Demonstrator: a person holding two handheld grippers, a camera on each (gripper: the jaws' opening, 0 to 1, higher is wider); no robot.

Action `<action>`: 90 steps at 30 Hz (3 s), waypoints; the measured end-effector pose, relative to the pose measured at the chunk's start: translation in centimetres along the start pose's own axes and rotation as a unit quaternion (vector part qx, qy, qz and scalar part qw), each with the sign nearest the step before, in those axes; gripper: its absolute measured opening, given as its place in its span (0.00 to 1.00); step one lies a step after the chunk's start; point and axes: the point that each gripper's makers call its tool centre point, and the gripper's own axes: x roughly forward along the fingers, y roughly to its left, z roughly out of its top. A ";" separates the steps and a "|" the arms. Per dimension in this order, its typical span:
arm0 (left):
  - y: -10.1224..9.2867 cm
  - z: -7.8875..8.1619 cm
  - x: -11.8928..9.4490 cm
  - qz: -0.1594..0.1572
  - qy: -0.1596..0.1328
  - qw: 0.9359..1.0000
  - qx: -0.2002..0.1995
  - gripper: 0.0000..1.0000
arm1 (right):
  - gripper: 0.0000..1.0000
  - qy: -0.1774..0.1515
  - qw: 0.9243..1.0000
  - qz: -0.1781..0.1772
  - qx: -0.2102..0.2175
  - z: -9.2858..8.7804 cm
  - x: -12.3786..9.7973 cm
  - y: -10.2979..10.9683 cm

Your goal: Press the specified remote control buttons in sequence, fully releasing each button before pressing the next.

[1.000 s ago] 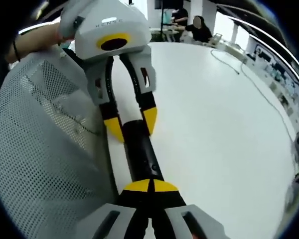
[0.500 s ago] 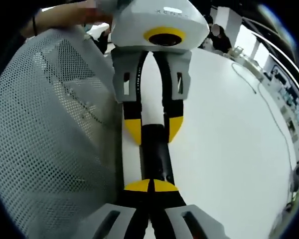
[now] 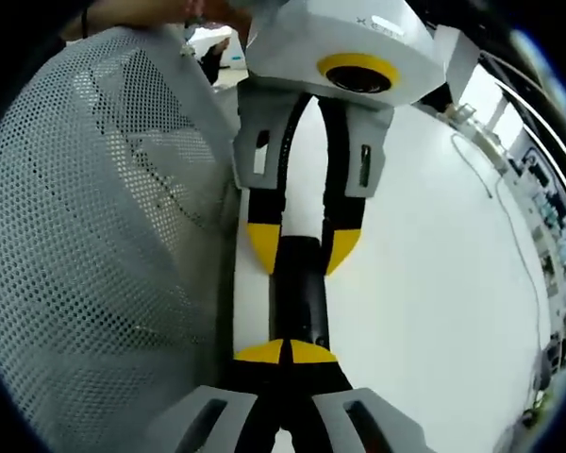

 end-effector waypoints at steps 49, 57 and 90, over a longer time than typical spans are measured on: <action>0.0 0.1 0.1 0.003 0.002 1.000 0.002 0.26 | 0.00 -0.007 0.992 -0.002 0.126 -0.1 -0.1 -2.0; 0.0 0.1 0.1 0.002 0.000 1.000 0.001 0.26 | 0.00 -0.015 0.988 0.008 0.152 -0.1 -0.3 -1.9; 0.0 0.1 0.1 0.001 0.001 1.000 -0.001 0.26 | 0.00 0.064 0.980 0.083 0.171 -0.3 0.6 -3.2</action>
